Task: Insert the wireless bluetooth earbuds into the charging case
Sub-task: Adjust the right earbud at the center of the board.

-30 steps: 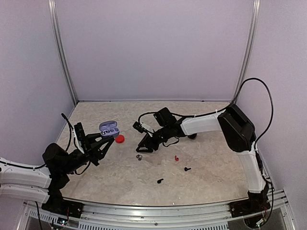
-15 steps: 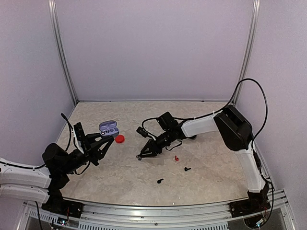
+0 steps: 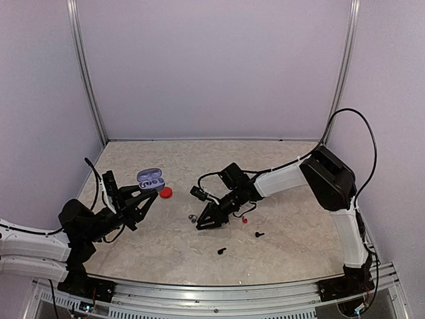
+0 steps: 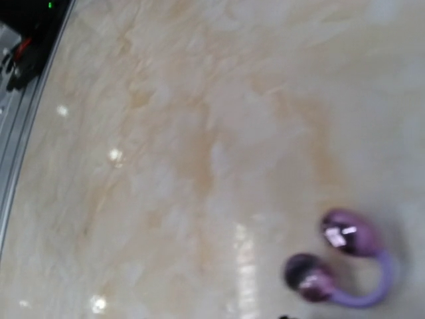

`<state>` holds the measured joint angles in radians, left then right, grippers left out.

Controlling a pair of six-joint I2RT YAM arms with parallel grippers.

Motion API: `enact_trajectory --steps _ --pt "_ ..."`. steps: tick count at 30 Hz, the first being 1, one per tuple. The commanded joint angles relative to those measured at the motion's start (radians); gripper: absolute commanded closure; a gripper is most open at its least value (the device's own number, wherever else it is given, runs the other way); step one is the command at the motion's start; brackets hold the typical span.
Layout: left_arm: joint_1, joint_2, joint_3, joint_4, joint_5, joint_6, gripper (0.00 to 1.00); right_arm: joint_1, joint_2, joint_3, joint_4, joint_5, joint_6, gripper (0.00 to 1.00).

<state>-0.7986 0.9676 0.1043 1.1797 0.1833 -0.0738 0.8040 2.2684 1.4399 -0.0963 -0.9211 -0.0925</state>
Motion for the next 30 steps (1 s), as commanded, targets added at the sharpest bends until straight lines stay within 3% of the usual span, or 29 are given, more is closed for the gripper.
enact_trajectory --steps 1,4,17,25,30 --pt "0.006 -0.005 -0.007 0.025 0.014 0.008 1.00 0.012 -0.087 -0.064 0.038 0.081 -0.038 0.55" --pt "0.006 0.000 -0.006 0.029 0.015 0.005 1.00 -0.014 -0.097 -0.049 0.094 0.090 -0.010 0.51" --pt "0.005 -0.007 -0.007 0.022 0.007 0.005 1.00 -0.025 0.099 0.235 0.050 0.044 0.058 0.47" --pt "0.006 -0.001 -0.005 0.023 0.005 0.009 1.00 -0.025 0.158 0.261 0.012 -0.025 0.062 0.48" --pt "0.006 0.011 -0.004 0.032 0.007 0.008 1.00 -0.026 0.129 0.185 0.031 -0.083 0.060 0.49"
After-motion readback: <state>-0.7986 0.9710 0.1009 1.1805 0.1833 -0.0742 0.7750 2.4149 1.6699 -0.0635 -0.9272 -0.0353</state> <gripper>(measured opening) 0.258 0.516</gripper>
